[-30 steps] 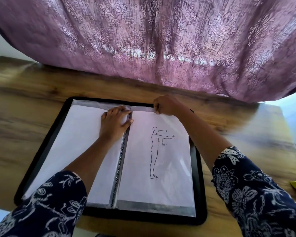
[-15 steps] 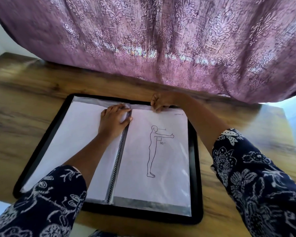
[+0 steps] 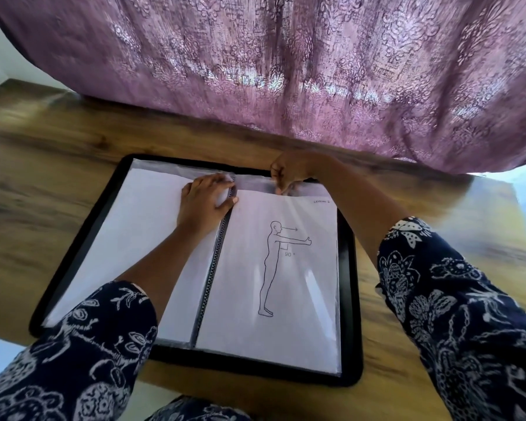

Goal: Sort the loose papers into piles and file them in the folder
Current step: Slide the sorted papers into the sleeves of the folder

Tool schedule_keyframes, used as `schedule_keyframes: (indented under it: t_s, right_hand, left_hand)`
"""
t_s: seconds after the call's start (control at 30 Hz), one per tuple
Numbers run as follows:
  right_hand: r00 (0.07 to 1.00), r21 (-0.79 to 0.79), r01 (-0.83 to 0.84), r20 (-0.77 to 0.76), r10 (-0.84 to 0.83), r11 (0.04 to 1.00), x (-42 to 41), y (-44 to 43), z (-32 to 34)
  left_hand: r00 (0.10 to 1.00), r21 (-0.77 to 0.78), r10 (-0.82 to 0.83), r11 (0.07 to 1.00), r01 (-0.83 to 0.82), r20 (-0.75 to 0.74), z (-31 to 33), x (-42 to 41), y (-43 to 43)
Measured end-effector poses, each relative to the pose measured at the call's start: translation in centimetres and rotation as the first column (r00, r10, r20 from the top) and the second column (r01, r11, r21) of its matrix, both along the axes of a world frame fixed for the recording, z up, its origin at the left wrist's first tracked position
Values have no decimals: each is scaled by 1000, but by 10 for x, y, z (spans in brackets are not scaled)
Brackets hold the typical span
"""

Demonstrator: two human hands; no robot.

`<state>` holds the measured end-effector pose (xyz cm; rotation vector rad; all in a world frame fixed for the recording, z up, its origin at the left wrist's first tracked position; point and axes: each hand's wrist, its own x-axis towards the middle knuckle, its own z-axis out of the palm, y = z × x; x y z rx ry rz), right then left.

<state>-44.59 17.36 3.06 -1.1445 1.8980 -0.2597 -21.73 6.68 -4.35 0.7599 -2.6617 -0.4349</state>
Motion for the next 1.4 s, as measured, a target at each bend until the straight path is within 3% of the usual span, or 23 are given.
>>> schedule_keyframes:
  t_s: [0.1,0.17,0.2,0.27,0.3,0.33,0.4,0.47,0.57,0.6,0.7,0.8,0.9,0.97,1.03,1.1,1.2,1.4]
  right_hand:
    - [997,15,70,19,-71,997,-1,3,-2]
    - [974,-44,154,-159,-159,987,0,10,-8]
    - [919,-112,198,-326,-224,974,2,15,-12]
    - [662,-301,313,-611,-434,901,18,33,-17]
    - [540,-383,358,-659,-523,852,33,43,-16]
    - [496,-442,367,-651,-574,818,56,54,-14]
    - [612,-518,288,-547,-571,806,120,74,-17]
    - [737,-541,91,-528,-422,836,201,99,-37]
    - [752,-394,-75,-625,-207,916,282,140,-72]
    - [762,-351,-52,-619,-190,935,283,152,-78]
    - [718,-311,188,-604,-347,932,257,184,-80]
    - [611,-237,465,-611,-503,853,235,210,-73]
    - [527,-176,623,-626,-575,762,228,194,-56]
    - [505,-270,565,-635,-585,780,223,160,-46]
    - [643,-294,326,-628,-439,899,211,119,-40]
    - [737,-221,163,-620,-267,962,193,85,-40]
    - [767,-167,260,-563,-308,951,147,72,-45]
    - [622,-199,540,-560,-547,818,112,123,-61]
  left_hand:
    - [1000,-6,-5,1000,5,-2,0,0,-1]
    - [1000,1,-14,1000,14,-8,1,0,0]
    - [1000,15,-16,1000,16,-7,1,1,0]
    - [1000,37,-8,999,8,-12,1,3,0]
    - [1000,28,1,1000,0,-23,4,5,0]
    - [999,1,15,1000,-15,-37,8,8,3]
    - [998,-18,39,999,-39,-41,22,21,14]
    - [998,74,53,996,-55,32,32,47,31]
    - [995,42,20,999,-24,99,15,109,60]
    - [993,4,6,1000,-6,116,5,126,69]
    - [988,-25,-19,999,23,154,-10,145,80]
    - [987,-21,-29,999,33,159,-5,141,82]
    - [985,1,-44,999,45,168,-5,143,80]
    - [987,-28,-37,999,42,157,0,141,79]
    - [987,-60,-19,998,29,162,5,135,75]
    - [986,-84,-22,996,36,165,7,131,71]
    - [990,-111,-46,992,61,135,2,134,65]
    - [989,-109,-11,994,28,149,-3,130,63]
